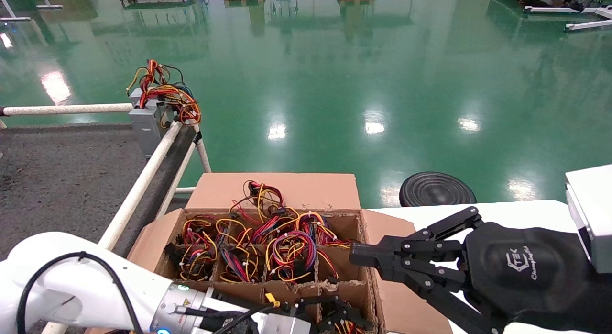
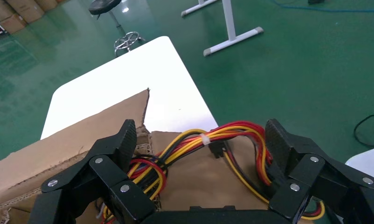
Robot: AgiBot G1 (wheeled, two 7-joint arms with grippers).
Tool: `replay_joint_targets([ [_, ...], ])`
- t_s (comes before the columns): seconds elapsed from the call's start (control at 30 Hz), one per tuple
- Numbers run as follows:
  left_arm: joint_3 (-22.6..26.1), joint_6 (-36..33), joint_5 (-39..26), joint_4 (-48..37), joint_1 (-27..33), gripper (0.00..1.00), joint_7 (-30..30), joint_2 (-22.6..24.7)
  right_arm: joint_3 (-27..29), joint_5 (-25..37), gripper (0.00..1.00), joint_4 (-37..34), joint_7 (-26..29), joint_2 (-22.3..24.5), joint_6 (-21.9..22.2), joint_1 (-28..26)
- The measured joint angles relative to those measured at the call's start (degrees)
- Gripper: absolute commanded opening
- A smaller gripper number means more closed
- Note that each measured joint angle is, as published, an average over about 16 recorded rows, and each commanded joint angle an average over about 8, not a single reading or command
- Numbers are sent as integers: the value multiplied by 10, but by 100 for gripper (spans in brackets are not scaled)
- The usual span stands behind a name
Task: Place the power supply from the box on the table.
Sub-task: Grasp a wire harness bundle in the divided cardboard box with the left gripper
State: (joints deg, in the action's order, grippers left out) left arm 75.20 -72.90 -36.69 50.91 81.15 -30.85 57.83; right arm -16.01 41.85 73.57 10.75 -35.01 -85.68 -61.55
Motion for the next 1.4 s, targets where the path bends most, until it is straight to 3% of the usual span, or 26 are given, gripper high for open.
replay_joint_targets([
  [0.03, 1, 2, 0, -1, 1, 100, -2, 1, 0, 0, 0, 0, 0, 0, 0, 0],
  [0.07, 2, 4, 0, -2, 2, 93, -4, 3, 0, 0, 0, 0, 0, 0, 0, 0],
  [0.3, 8, 18, 0, -9, 7, 6, -17, 12, 0, 0, 0, 0, 0, 0, 0, 0],
  [0.33, 9, 20, 0, -10, 8, 0, -19, 13, 0, 0, 0, 0, 0, 0, 0, 0],
  [1.4, 28, 12, 32, -65, 14, 0, -55, 44, 0, 0, 0, 0, 0, 0, 0, 0],
])
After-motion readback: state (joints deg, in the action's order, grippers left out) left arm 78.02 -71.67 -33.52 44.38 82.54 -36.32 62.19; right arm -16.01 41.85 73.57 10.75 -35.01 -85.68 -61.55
